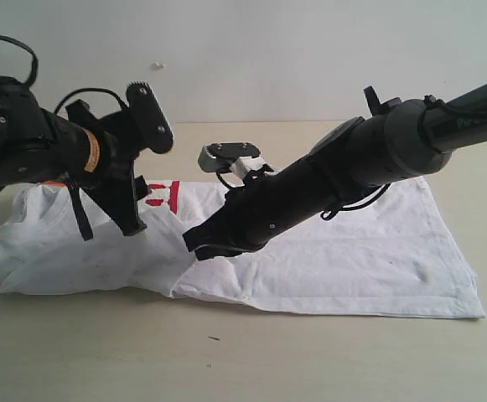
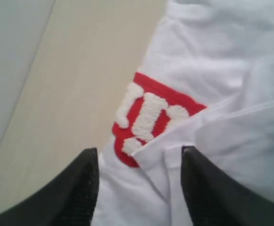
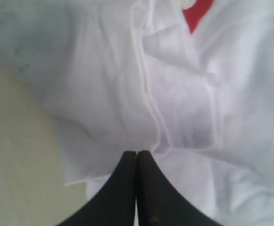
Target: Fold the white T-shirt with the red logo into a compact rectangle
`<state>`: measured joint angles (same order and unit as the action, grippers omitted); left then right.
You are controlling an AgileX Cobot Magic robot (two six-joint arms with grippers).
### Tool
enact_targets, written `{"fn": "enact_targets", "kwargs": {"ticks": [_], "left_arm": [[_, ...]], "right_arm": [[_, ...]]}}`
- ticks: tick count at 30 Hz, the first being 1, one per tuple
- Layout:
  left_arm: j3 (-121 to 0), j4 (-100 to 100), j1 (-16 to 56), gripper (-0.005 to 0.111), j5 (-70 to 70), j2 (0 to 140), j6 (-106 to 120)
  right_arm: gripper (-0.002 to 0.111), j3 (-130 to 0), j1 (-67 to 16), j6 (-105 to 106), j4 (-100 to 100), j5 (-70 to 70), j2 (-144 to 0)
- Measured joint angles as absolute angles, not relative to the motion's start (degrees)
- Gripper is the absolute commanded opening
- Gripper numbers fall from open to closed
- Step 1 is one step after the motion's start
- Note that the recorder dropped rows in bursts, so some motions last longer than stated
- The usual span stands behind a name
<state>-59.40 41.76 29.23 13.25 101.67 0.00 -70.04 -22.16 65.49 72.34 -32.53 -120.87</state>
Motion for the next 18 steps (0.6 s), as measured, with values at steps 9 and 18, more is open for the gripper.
{"fn": "enact_targets", "kwargs": {"ticks": [9, 18], "left_arm": [[-59.4, 34.9, 22.3, 0.052, 13.0, 102.2, -5.7], [-61.7, 27.5, 22.0, 0.052, 15.5, 103.7, -4.7]], "right_arm": [[0.000, -70.0, -22.2, 65.5, 72.5, -30.4, -120.9], [0.000, -71.9, -22.2, 65.4, 72.7, -37.2, -119.6]]}}
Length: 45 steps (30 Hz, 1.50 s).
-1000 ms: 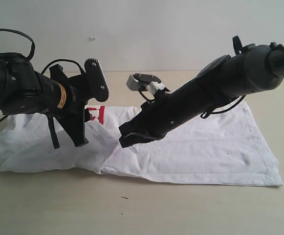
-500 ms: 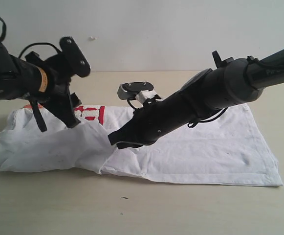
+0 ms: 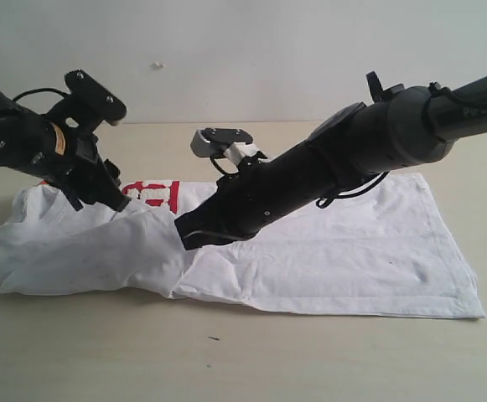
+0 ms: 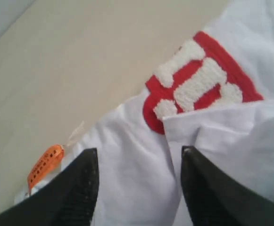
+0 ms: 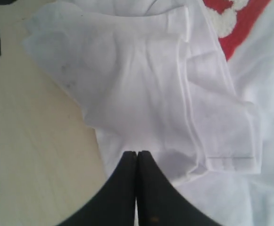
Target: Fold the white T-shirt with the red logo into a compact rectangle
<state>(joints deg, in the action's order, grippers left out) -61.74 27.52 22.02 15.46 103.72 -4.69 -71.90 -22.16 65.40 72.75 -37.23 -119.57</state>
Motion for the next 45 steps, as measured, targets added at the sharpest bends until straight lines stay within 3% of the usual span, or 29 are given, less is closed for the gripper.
{"fn": "enact_targets", "kwargs": {"ticks": [3, 6, 8, 11, 12, 18, 23, 25, 29, 31, 41, 45], "left_arm": [[-63.5, 21.7, 21.1, 0.051, 15.7, 103.2, -3.5], [-64.1, 12.8, 20.2, 0.042, 16.9, 103.1, 2.9], [-64.1, 6.6, 20.0, 0.032, 18.8, 103.1, 8.9], [-64.1, 1.6, 20.0, 0.004, 20.9, 103.1, 14.7], [-64.1, 0.7, 20.0, 0.000, 21.4, 103.1, 15.6], [-64.1, -7.4, 16.8, 0.000, 26.9, 103.1, 25.1], [-64.1, -36.1, 12.1, 0.000, 34.5, 103.6, 51.7], [-64.1, -45.2, 11.5, 0.007, 36.5, 104.9, 59.0], [-64.1, -50.3, 11.5, 0.048, 36.5, 107.9, 64.1], [-64.1, -50.4, 11.4, 0.056, 36.4, 109.0, 65.1], [-65.8, -48.2, 11.2, 0.002, 37.5, 111.8, 66.0], [-65.9, -45.4, 11.2, 0.000, 37.8, 111.8, 65.3]], "right_arm": [[0.000, -72.0, -22.5, 65.4, 72.9, -37.2, -119.1], [0.000, -72.0, -23.0, 65.4, 71.8, -37.2, -119.1], [0.000, -72.0, -23.1, 64.8, 70.4, -37.3, -119.1], [0.000, -72.0, -23.2, 64.1, 67.6, -37.5, -119.1], [0.000, -72.0, -23.2, 63.6, 66.6, -37.2, -119.1], [0.000, -72.0, -23.2, 61.6, 63.8, -35.3, -119.1], [0.000, -72.0, -23.2, 61.5, 63.9, -35.3, -119.1], [0.000, -72.0, -23.2, 61.5, 63.9, -35.5, -119.1], [0.000, -72.0, -23.2, 61.3, 63.9, -36.0, -119.1], [0.000, -72.0, -23.2, 61.3, 63.9, -36.2, -119.1], [0.000, -72.0, -23.2, 61.3, 63.9, -36.4, -119.1], [0.000, -72.0, -23.2, 61.3, 63.9, -36.4, -119.1]]}}
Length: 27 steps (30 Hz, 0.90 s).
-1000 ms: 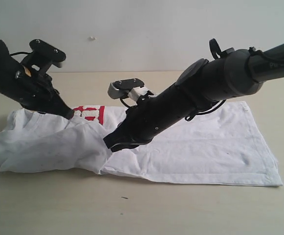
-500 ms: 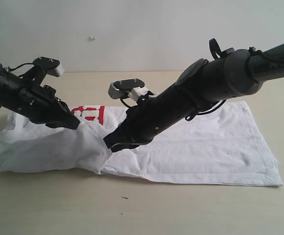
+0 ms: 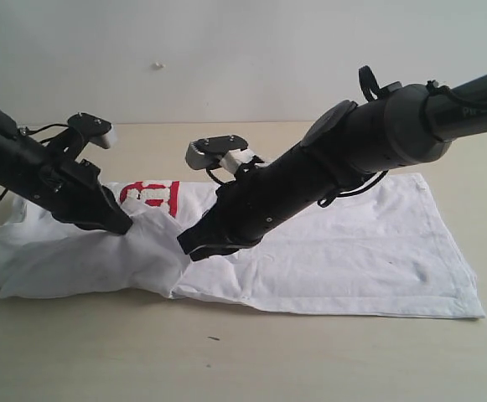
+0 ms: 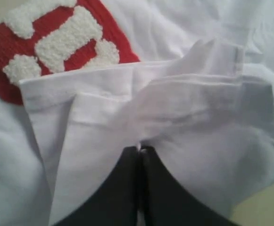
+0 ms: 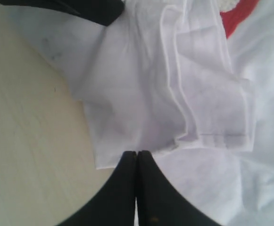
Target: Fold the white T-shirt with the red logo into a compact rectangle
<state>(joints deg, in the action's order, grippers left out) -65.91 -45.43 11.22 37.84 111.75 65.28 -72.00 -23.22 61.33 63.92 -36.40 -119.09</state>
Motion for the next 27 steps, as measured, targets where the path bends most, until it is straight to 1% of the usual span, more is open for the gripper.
{"fn": "enact_targets", "kwargs": {"ticks": [5, 11, 12, 13, 15, 16, 17, 18, 19, 20, 21, 22, 23, 27], "left_arm": [[-65.9, -41.1, 11.2, 0.000, 38.6, 110.3, 62.6], [-65.0, -40.4, 11.2, 0.000, 37.9, 102.2, 62.1], [-64.4, -40.3, 11.3, 0.001, 37.6, 101.3, 62.1], [-63.7, -40.2, 11.6, 0.005, 37.2, 100.4, 62.1], [-62.2, -39.2, 12.9, 0.016, 36.8, 99.5, 62.1], [-61.4, -38.0, 14.0, 0.038, 36.7, 99.4, 62.0], [-60.2, -35.5, 16.4, 0.063, 36.6, 99.4, 61.1], [-59.6, -32.1, 19.1, 0.069, 36.1, 99.4, 58.0], [-59.5, -29.7, 20.0, 0.069, 35.8, 99.4, 55.8], [-59.5, -24.2, 21.5, 0.067, 35.2, 99.4, 49.8], [-59.5, -19.2, 22.2, 0.062, 35.4, 99.4, 46.2], [-59.5, -13.2, 22.6, 0.060, 37.5, 99.4, 41.2], [-59.5, -11.8, 22.6, 0.052, 38.8, 99.4, 40.0], [-59.5, -12.7, 22.6, 0.032, 51.5, 99.5, 42.4]], "right_arm": [[0.000, -72.0, -23.2, 61.3, 63.9, -36.4, -119.1], [0.000, -72.0, -23.2, 61.3, 63.9, -36.8, -119.1], [0.000, -72.0, -23.2, 61.3, 63.9, -36.8, -119.1], [0.000, -72.0, -23.2, 61.3, 63.9, -36.8, -119.1], [0.000, -72.0, -23.2, 61.3, 63.9, -36.9, -119.1], [0.000, -72.0, -23.2, 61.3, 63.9, -37.0, -119.1], [0.000, -72.0, -23.2, 61.3, 63.9, -37.3, -119.1], [0.000, -72.0, -23.2, 61.3, 63.9, -37.7, -119.1], [0.000, -72.0, -23.2, 61.3, 63.9, -37.9, -119.1], [0.000, -72.0, -23.2, 61.3, 63.9, -38.6, -119.1], [0.000, -72.0, -23.2, 61.3, 63.9, -38.9, -119.1], [0.000, -72.0, -23.2, 61.3, 63.9, -39.2, -119.1], [0.000, -72.0, -23.2, 61.3, 63.9, -39.2, -119.1], [0.000, -72.0, -23.2, 61.3, 63.9, -39.4, -119.1]]}}
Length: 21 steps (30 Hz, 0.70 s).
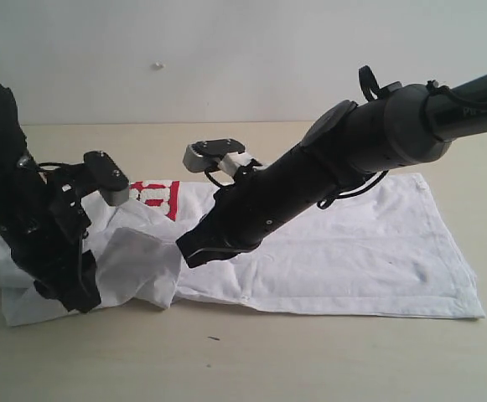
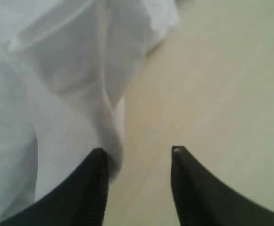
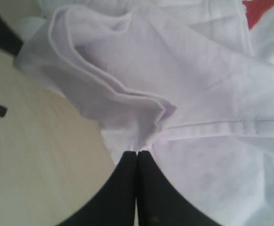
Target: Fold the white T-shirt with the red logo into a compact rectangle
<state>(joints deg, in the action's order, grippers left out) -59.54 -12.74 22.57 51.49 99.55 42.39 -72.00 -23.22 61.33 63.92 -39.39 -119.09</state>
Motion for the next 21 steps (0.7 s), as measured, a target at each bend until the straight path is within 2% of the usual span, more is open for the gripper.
{"fn": "enact_targets", "kwargs": {"ticks": [2, 5, 7, 10, 12, 16, 21], "left_arm": [[-59.4, -15.8, 22.6, 0.028, 54.6, 99.5, 44.0], [-59.4, -18.3, 22.6, 0.029, 60.6, 99.7, 45.5], [-59.2, -18.2, 22.6, 0.033, 64.5, 99.7, 45.6], [-59.2, -17.4, 22.6, 0.048, 65.8, 99.7, 44.5], [-59.2, -16.8, 22.6, 0.051, 66.1, 99.6, 44.1], [-59.1, -16.7, 22.8, 0.051, 63.4, 98.5, 43.9], [-55.8, -15.0, 26.5, 0.051, 52.6, 98.3, 49.8]], "right_arm": [[0.000, -72.0, -23.2, 61.3, 63.4, -39.4, -119.0], [0.000, -72.0, -23.2, 60.6, 61.9, -39.1, -117.5], [0.000, -72.0, -23.2, 59.4, 60.8, -38.3, -115.1], [0.000, -72.0, -23.2, 57.0, 58.0, -37.1, -111.8], [0.000, -72.0, -23.2, 54.0, 54.6, -35.8, -109.3], [0.000, -72.0, -23.2, 46.3, 46.4, -33.0, -105.3], [0.000, -72.0, -23.2, 36.4, 36.2, -30.4, -99.9]]}}
